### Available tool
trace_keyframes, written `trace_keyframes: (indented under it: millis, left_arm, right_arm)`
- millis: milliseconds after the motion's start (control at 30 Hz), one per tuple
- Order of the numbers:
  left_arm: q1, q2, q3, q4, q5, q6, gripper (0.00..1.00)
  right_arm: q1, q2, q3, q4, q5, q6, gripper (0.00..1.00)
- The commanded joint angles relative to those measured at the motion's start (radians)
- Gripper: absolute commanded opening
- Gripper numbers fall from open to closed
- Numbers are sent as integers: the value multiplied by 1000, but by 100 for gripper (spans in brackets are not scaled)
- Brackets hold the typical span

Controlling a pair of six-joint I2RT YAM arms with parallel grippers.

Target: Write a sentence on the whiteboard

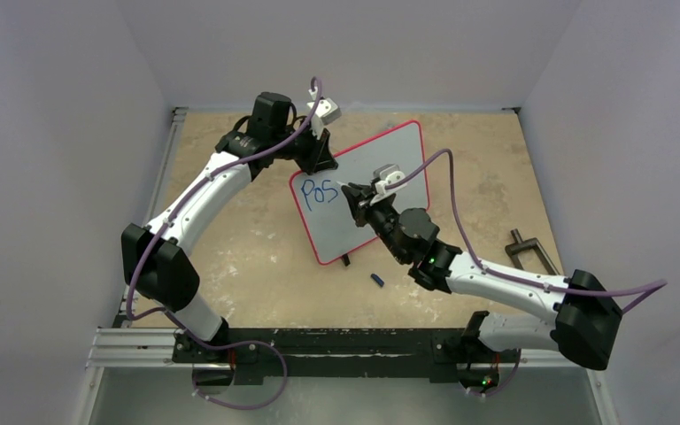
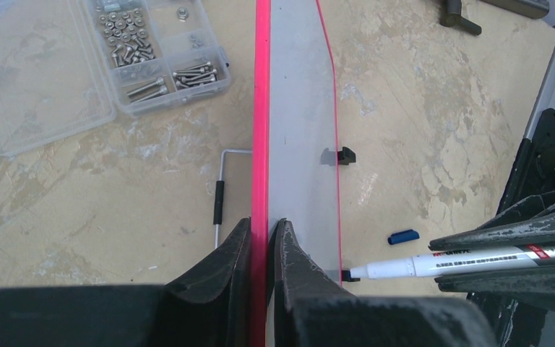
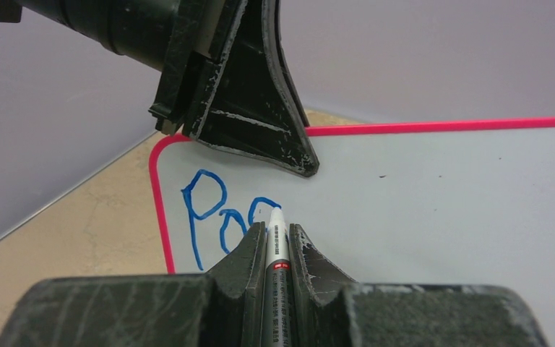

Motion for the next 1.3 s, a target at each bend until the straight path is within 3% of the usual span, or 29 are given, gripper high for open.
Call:
trace_keyframes:
  millis: [0,1267]
  left_arm:
    - [-12,25,-16,-118,-112,94,0]
    - [-16,28,-17,-119,-116,95,0]
  right_arm:
    - [-9,-1,-3,54,60,-40,0]
    - [-46,100,62,67,28,-53,0]
